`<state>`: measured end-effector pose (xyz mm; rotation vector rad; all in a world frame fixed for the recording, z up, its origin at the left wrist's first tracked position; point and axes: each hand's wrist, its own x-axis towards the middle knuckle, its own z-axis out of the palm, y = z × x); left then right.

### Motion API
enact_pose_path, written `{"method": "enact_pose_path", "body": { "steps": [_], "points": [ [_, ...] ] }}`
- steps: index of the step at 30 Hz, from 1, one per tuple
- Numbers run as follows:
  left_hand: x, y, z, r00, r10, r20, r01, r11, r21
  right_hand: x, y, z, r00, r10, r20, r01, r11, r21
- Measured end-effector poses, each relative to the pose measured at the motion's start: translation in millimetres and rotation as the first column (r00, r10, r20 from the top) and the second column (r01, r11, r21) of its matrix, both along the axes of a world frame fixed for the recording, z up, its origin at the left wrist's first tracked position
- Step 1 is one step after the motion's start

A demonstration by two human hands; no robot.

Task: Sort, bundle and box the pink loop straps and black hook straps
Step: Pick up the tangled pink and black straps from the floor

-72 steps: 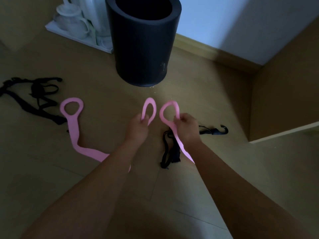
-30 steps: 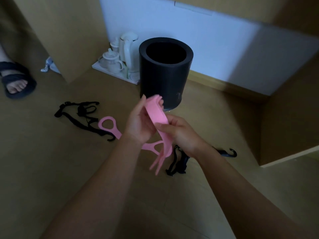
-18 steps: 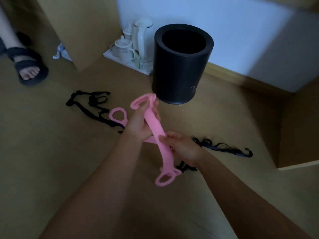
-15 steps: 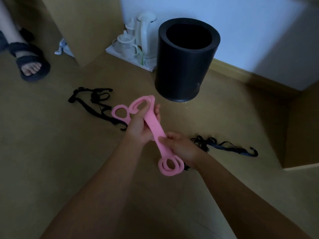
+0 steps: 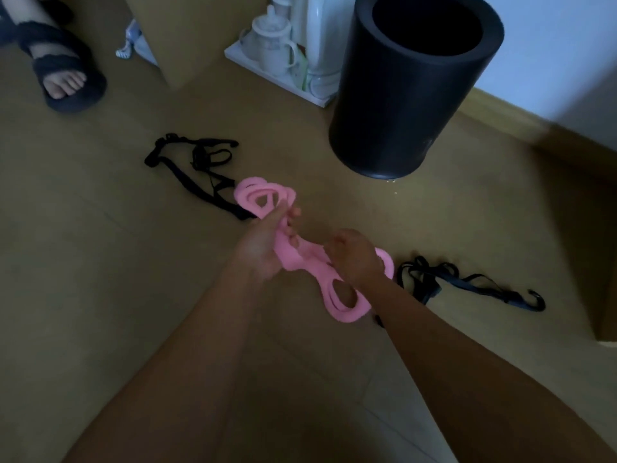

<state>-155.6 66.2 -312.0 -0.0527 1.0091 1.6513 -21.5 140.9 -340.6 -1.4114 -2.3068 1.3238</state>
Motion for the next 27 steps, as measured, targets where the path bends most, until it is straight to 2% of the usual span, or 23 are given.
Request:
{"method": "enact_pose_path", "body": {
  "steps": [2,4,8,10,13,16,18,21,23,25,27],
  "points": [
    [-1.9,-3.3,-3.8,1.0,0.007,-0.021,-0.007,1.0,0.006,-3.4,0.9,-17.0,0.981,0.133,0.143,-0.145,0.987,0.075],
    [-2.8,-7.5,-9.7,1.0,0.03,0.001,-0.03,0.999,-0.011,-8.1,-1.9,-28.0,0.951,0.203,0.232,-0.225,0.972,0.071],
    [-2.8,-16.8,-20.6,0.998,0.024,0.054,-0.018,0.994,-0.107,-16.0,-6.1,-34.9,0.844,0.242,0.479,-0.343,0.929,0.136],
    [-1.5,-18.8,-19.7,0.996,0.059,0.062,-0.049,0.987,-0.151,-16.8,-8.4,-28.7,0.835,0.239,0.496,-0.361,0.918,0.165],
    [0.5,-21.9,-19.1,0.992,0.115,0.051,-0.1,0.968,-0.232,-15.0,-11.7,-16.7,0.923,0.234,0.305,-0.306,0.928,0.214],
    [3.9,-26.0,-21.9,0.989,0.117,0.089,-0.086,0.953,-0.291,-9.4,-10.9,-1.4,0.981,0.187,0.056,-0.193,0.973,0.131],
    [8.2,-27.8,-22.4,0.99,0.116,0.074,-0.086,0.942,-0.325,-3.7,-6.8,9.7,0.991,0.126,-0.044,-0.121,0.988,0.095],
    [14.6,-29.5,-18.3,0.994,0.082,0.069,-0.054,0.941,-0.333,3.4,3.3,30.2,0.985,-0.062,-0.158,0.069,0.997,0.042],
    [16.8,-28.3,-16.9,0.988,0.086,0.127,-0.044,0.953,-0.301,7.0,10.2,46.5,0.953,-0.182,-0.242,0.175,0.983,-0.049],
    [20.5,-25.8,-15.0,0.977,0.082,0.194,-0.029,0.965,-0.26,12.1,13.8,65.8,0.912,-0.259,-0.319,0.203,0.959,-0.198],
    [28.7,-23.0,-5.2,0.978,0.085,0.193,-0.031,0.964,-0.266,17.8,13.4,84.3,0.876,-0.307,-0.371,0.165,0.915,-0.368]
  ]
}}
